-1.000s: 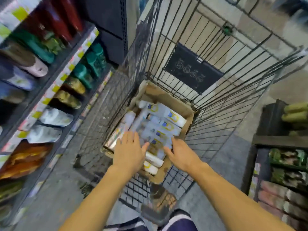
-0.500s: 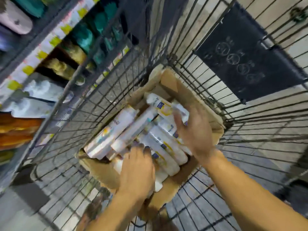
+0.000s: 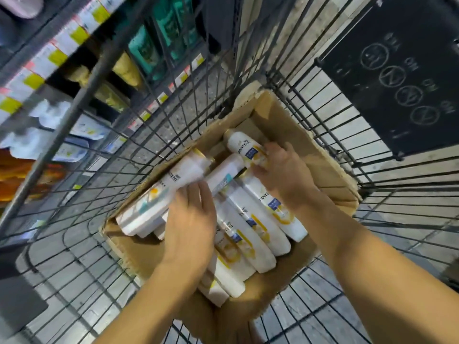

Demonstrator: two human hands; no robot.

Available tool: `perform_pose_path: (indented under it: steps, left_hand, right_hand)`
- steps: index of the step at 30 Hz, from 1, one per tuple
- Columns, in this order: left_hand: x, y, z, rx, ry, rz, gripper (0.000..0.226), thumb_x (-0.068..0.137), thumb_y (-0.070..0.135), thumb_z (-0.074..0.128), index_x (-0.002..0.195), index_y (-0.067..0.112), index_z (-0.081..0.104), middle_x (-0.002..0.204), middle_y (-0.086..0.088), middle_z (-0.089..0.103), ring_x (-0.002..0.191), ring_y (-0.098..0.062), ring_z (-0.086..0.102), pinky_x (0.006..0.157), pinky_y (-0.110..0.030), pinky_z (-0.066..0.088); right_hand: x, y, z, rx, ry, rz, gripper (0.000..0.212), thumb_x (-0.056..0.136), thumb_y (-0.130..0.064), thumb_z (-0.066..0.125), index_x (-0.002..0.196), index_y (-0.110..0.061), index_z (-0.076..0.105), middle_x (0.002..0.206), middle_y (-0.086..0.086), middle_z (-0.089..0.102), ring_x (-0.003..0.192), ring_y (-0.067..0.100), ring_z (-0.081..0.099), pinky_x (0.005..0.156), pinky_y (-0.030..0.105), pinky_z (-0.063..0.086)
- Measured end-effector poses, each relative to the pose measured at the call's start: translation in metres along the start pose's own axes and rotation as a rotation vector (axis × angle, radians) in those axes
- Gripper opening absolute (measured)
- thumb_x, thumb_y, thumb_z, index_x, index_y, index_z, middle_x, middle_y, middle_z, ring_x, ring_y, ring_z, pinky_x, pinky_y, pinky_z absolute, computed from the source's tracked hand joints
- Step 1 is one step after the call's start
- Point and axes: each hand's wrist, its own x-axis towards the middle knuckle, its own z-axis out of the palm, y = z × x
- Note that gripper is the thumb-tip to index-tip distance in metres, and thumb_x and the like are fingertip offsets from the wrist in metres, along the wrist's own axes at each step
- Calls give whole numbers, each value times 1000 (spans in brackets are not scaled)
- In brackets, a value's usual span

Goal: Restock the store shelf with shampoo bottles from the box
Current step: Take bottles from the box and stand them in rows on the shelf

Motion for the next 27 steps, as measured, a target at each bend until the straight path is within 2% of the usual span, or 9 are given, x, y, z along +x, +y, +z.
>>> perform_pose_path:
  steps: [2, 4, 6, 7, 10, 15, 18, 22, 27]
  left_hand:
    - [-6, 7, -4, -57, 54, -30, 56, 66, -16, 45, 121, -15, 53, 107, -32, 57, 85, -41, 53, 65, -44, 44]
    - [-25, 14, -1, -123, -1, -58, 50, 59, -9, 52, 108, -8, 61, 102, -27, 60, 85, -38, 50, 58, -42, 45]
    - [-52, 18, 2, -226, -209, -60, 33, 58, 4, 70, 90, 3, 62, 88, -17, 58, 76, -35, 53, 56, -40, 49]
    - [-64, 19, 1, -278, -358, -129, 25, 71, 17, 70, 92, 8, 60, 90, -12, 57, 79, -35, 57, 62, -41, 52]
    - [-85, 17, 5, -372, -677, -440, 40, 95, 51, 39, 110, 16, 51, 114, -7, 61, 107, -31, 59, 85, -36, 45]
    - [-75, 22, 18, -593, -640, -501, 45, 91, 55, 48, 102, 11, 51, 99, -8, 63, 100, -31, 61, 75, -34, 44]
    - [-63, 24, 30, -682, -649, -606, 54, 87, 54, 57, 111, 6, 47, 103, -11, 65, 99, -30, 61, 75, -35, 47]
    - [-60, 28, 41, -793, -587, -722, 66, 81, 52, 67, 114, 4, 37, 110, -16, 62, 101, -34, 60, 72, -36, 45]
    - [-66, 36, 31, -703, -448, -727, 56, 82, 45, 68, 111, 13, 32, 112, -11, 59, 101, -37, 60, 73, -38, 45]
  right_hand:
    - [-2, 2, -2, -21, -53, 16, 57, 90, -41, 60, 139, -19, 41, 130, 12, 44, 113, 35, 54, 88, 38, 44]
    - [-8, 8, -3, -37, -118, 38, 60, 89, -41, 62, 140, -21, 38, 129, 13, 44, 113, 36, 54, 87, 37, 44]
    - [-21, 18, -2, -37, -183, 80, 62, 86, -39, 66, 138, -20, 38, 127, 13, 45, 112, 37, 55, 81, 36, 42]
    - [-28, 24, 0, -21, -203, 101, 61, 84, -37, 69, 134, -18, 39, 125, 13, 47, 111, 37, 55, 77, 35, 40]
    - [-53, 43, 6, 101, -259, 138, 62, 79, -28, 74, 128, -13, 40, 123, 10, 52, 112, 32, 55, 77, 34, 44]
    - [-61, 46, 10, 146, -301, 75, 67, 75, -16, 79, 131, -17, 43, 133, 7, 53, 120, 26, 53, 92, 36, 47]
    - [-58, 43, 10, 169, -312, 76, 71, 74, -17, 82, 133, -18, 43, 134, 6, 54, 124, 25, 52, 97, 38, 47]
    - [-63, 46, 8, 196, -258, 59, 67, 74, -21, 81, 132, -19, 47, 129, 3, 57, 116, 21, 56, 93, 32, 47]
    - [-63, 48, 7, 224, -272, 45, 64, 76, -23, 80, 131, -19, 49, 128, 2, 58, 113, 19, 57, 88, 27, 46]
